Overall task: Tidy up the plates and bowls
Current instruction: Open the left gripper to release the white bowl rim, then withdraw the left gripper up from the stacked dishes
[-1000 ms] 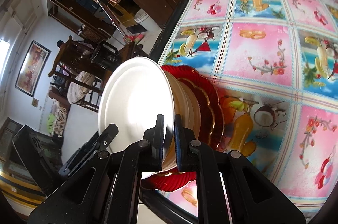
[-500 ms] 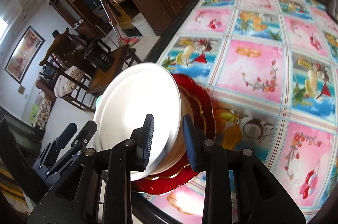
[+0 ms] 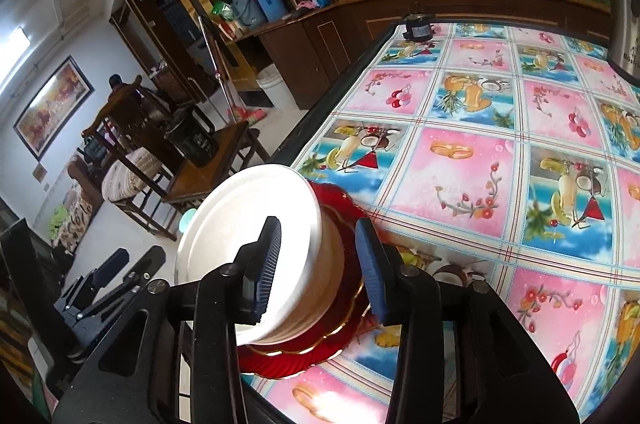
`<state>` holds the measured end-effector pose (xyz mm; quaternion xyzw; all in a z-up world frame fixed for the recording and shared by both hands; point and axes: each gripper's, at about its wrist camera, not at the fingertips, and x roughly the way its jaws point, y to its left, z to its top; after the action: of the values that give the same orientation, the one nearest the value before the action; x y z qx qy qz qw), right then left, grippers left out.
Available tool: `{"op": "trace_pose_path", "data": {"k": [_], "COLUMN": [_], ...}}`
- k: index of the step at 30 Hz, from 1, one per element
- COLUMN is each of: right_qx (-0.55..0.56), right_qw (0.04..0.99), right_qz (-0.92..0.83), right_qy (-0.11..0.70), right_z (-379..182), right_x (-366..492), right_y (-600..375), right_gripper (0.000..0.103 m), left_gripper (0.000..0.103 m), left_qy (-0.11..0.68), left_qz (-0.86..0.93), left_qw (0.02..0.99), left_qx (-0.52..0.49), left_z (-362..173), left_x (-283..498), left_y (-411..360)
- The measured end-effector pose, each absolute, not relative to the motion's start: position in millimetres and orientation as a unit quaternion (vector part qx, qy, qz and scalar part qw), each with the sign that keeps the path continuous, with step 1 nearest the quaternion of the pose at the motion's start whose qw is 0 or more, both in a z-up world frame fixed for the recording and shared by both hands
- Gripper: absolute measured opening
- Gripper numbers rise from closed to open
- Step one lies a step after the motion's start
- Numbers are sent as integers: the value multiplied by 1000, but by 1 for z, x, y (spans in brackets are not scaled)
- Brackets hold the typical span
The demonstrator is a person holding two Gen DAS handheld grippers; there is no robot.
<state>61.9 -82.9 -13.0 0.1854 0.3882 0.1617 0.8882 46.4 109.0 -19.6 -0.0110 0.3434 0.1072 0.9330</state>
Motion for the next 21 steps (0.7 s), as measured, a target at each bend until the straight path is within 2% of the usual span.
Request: {"op": "trace_pose_path", "data": {"k": [4, 21], "right_qx": [189, 197], "right_qw": [890, 897], "right_qz": [166, 257], "right_qy": [382, 301], "right_z": [-19, -15], "right_x": [58, 5], "right_y": [-89, -91], "right_gripper": [39, 40], "left_gripper": [79, 82], "left_qy": [333, 289], "left_qz": [104, 88], "left_qw": [937, 953], "left_qx": [-16, -10], "left_z": [-14, 0], "left_x": [43, 11], "left_y": [105, 82]}}
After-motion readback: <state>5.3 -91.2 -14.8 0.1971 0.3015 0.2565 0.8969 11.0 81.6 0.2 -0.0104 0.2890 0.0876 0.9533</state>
